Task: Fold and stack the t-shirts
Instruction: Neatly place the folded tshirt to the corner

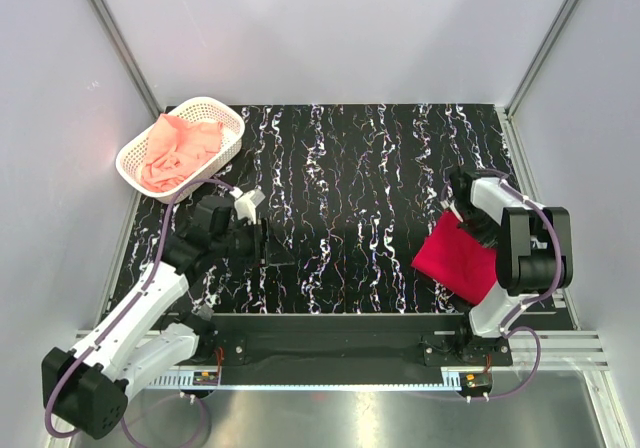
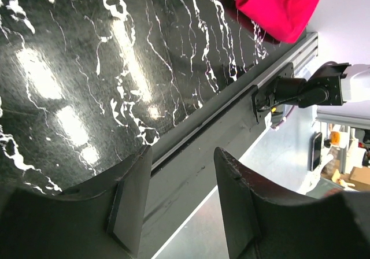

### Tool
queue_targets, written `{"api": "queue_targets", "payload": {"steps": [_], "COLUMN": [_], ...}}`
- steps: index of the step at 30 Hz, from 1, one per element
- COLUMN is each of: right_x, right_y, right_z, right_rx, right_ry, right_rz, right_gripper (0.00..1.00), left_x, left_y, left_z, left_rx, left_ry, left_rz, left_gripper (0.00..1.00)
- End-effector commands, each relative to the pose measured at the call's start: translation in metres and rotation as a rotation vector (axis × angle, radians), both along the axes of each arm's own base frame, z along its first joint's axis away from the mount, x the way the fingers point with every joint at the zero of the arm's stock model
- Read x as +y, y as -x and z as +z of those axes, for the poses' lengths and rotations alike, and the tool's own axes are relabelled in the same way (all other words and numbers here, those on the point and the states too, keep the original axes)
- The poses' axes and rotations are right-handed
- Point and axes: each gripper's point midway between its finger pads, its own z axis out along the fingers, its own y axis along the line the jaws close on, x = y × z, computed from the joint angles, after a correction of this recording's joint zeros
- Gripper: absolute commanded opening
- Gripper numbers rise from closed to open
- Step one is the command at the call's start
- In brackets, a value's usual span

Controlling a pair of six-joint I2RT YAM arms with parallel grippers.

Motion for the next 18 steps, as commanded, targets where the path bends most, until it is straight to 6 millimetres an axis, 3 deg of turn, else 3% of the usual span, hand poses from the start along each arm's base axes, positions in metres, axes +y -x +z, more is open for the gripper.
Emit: {"api": "queue_targets", "payload": {"steps": [1,4,8,12,18], "right_x": [0.001,-0.003,-0.025,-0.039,-0.035], "right_y": [-0.017,-0.012,-0.008,-0.020,-0.054], "right_z": [-0.007,-0.015,-0.013,-0.014,-0.014], "right_rx": [-0.112,-0.095,-0.086,-0.112,-0.176], "right_ry": [-0.062,-0.054,0.041,0.045,-0.024], "right_rz": [-0.065,-0.038,0.000,-0.028,-0.109], "right_gripper": [0.00,0.00,0.00,0.00,0.01], "left_x": [-0.009,-0.008,-0.004,-0.002,-0.002], "left_y": [-0.003,-0.003,-0.001,0.003,0.002], "left_z": [0.012,0.014,0.010,0.004,0.005], "left_rx": [-0.028,-0.033,-0.027,-0.015,-0.017], "left_ry": [0.057,0.049,0.023,0.014,0.005], "left_rz": [-0.032,-0.032,-0.035,-0.031,-0.040], "left_gripper": [0.52,0.52,0.52,0.52,0.52]}}
